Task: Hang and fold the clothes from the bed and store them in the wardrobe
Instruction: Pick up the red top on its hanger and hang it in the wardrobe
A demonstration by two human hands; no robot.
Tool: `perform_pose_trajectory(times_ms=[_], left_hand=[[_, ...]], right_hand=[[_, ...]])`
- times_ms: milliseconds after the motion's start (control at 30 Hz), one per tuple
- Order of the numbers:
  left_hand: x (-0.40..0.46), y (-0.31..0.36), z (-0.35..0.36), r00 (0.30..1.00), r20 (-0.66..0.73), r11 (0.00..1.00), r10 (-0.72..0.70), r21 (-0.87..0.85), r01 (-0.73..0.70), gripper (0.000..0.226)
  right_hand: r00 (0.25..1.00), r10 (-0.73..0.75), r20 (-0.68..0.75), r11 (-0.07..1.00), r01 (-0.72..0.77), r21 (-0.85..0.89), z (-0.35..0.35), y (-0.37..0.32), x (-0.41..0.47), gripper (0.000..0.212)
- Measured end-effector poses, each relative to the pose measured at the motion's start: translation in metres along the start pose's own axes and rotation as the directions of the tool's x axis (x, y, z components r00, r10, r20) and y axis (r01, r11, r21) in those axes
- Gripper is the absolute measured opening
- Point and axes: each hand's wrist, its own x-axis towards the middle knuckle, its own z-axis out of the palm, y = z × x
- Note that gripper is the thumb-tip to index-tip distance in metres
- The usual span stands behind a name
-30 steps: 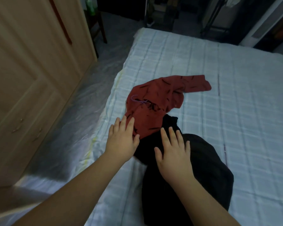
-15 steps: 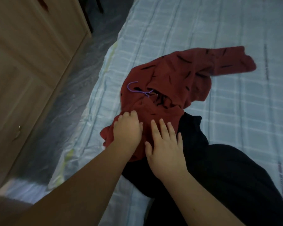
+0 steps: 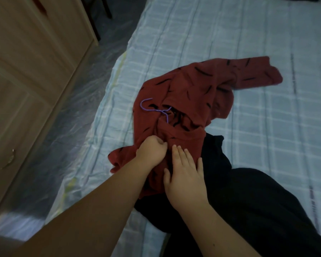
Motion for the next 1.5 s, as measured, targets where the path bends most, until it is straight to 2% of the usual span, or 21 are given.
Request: perform_pose_trajectory(times_ms=[67, 133, 267, 400, 533, 600, 667, 767, 867, 967, 1067, 1133, 1200, 1267, 1400, 1500], left_hand=[[0.000, 0.009, 0.005, 0.999, -0.051, 0.989, -0.005, -0.151, -0.002, 0.020], [-0.003, 0.017, 0.011, 0.999, -0.046, 0.977, 0.001, -0.212, -0.011, 0.023], [0.000, 0.020, 0.014, 0.999, -0.038, 0.977, 0.020, -0.209, -0.027, 0.034], [-0.012, 0.029, -0.001, 0.991, -0.104, 0.974, 0.086, -0.202, -0.106, 0.039], [-0.048, 0.036, -0.026, 0.989, -0.010, 0.899, 0.146, -0.417, -0.137, 0.032], [-0.066, 0.041, -0.042, 0.983, 0.025, 0.876, 0.184, -0.458, -0.152, 0.031], [-0.086, 0.048, -0.060, 0.974, 0.029, 0.851, 0.224, -0.493, -0.181, 0.030], [-0.124, 0.060, -0.079, 0.956, 0.060, 0.827, 0.287, -0.519, -0.216, 0.029], [-0.167, 0.070, -0.091, 0.931, 0.067, 0.873, 0.359, -0.375, -0.310, 0.031], [-0.210, 0.078, -0.105, 0.891, 0.115, 0.868, 0.440, -0.308, -0.389, 0.027], [-0.250, 0.072, -0.120, 0.847, 0.008, 0.844, 0.531, -0.096, -0.528, 0.019], [-0.274, 0.061, -0.130, 0.838, -0.073, 0.841, 0.540, 0.007, -0.541, 0.010], [-0.296, 0.047, -0.135, 0.828, -0.079, 0.831, 0.555, 0.099, -0.547, 0.009], [-0.313, 0.033, -0.135, 0.820, -0.039, 0.806, 0.571, 0.218, -0.551, 0.018], [-0.347, 0.023, -0.124, 0.788, 0.056, 0.673, 0.613, 0.485, -0.558, 0.061], [-0.372, 0.031, -0.123, 0.758, 0.047, 0.607, 0.650, 0.568, -0.556, 0.073]], right_hand=[[1.000, 0.015, -0.002, 1.000, -0.015, 0.003, 0.001, 0.004, 0.001, 0.068], [0.999, 0.032, 0.005, 0.999, -0.032, 0.019, 0.001, 0.008, 0.004, 0.065], [1.000, 0.016, -0.020, 1.000, -0.016, -0.003, 0.001, 0.008, 0.005, 0.062], [0.989, 0.038, -0.141, 0.998, -0.030, 0.054, -0.005, 0.005, 0.001, 0.057], [0.982, 0.074, -0.172, 0.994, -0.059, 0.090, -0.031, -0.016, -0.006, 0.046], [0.988, 0.065, -0.141, 0.976, -0.034, 0.214, -0.044, -0.030, -0.015, 0.047], [0.984, 0.091, -0.156, 0.914, -0.020, 0.404, -0.059, -0.043, -0.028, 0.049], [0.976, 0.159, -0.150, 0.821, -0.047, 0.569, -0.084, -0.061, -0.051, 0.037], [0.974, 0.193, -0.116, 0.796, -0.086, 0.599, -0.108, -0.072, -0.081, 0.038], [0.956, 0.268, -0.119, 0.782, -0.144, 0.606, -0.128, -0.075, -0.117, 0.046], [0.925, 0.365, -0.101, 0.716, -0.210, 0.665, -0.148, -0.074, -0.162, 0.047], [0.909, 0.409, -0.081, 0.698, -0.254, 0.670, -0.161, -0.070, -0.191, 0.046], [0.898, 0.432, -0.080, 0.713, -0.286, 0.640, -0.173, -0.063, -0.218, 0.035], [0.891, 0.434, -0.132, 0.775, -0.294, 0.559, -0.183, -0.058, -0.240, 0.026], [0.884, 0.380, -0.272, 0.890, -0.270, 0.367, -0.197, -0.052, -0.280, 0.042], [0.887, 0.323, -0.331, 0.931, -0.236, 0.278, -0.212, -0.052, -0.306, 0.045]])
